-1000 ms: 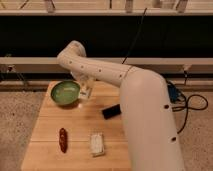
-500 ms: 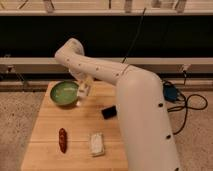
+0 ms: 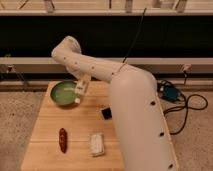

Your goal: Place the bottle in the ceramic bowl

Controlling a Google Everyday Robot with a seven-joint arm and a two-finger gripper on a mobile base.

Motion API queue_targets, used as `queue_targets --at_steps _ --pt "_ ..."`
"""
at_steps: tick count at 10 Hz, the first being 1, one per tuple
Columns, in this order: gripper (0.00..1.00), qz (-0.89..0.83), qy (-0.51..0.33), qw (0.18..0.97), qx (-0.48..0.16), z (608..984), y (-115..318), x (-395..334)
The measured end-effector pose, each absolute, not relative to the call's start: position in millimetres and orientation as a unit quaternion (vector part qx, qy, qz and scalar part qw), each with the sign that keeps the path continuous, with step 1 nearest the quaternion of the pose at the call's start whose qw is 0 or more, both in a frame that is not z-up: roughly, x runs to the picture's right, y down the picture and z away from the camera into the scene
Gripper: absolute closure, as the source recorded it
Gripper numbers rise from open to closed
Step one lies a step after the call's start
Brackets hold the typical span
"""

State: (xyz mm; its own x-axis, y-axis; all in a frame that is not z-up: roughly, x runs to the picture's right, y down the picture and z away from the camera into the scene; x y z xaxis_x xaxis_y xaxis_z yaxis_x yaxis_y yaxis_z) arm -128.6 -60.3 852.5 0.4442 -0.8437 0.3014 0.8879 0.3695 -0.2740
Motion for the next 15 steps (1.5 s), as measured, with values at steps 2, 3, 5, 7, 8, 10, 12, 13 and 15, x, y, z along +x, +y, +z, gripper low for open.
queue_targets --at_steps 2,3,5,7,8,10,12,13,15 --pt "0.99 -0.523 -0.047 0.829 -0.19 856 -69 -127" --pt "0.99 -0.526 -0.04 0.829 -0.186 858 -70 -127" --pt "0.99 -0.53 -0.032 0.829 -0.177 857 -70 -130" --pt "0.99 -0.532 -0.027 0.829 -0.168 858 -72 -131" --pt "0.99 -0.533 -0.025 0.829 -0.165 857 -73 -131" --pt "0.99 -0.537 -0.023 0.828 -0.158 856 -72 -137" --pt "0.99 -0.539 -0.02 0.828 -0.154 855 -72 -142" --pt "0.99 -0.54 -0.018 0.828 -0.152 855 -72 -143" --pt "0.99 -0.543 -0.015 0.827 -0.148 852 -72 -149"
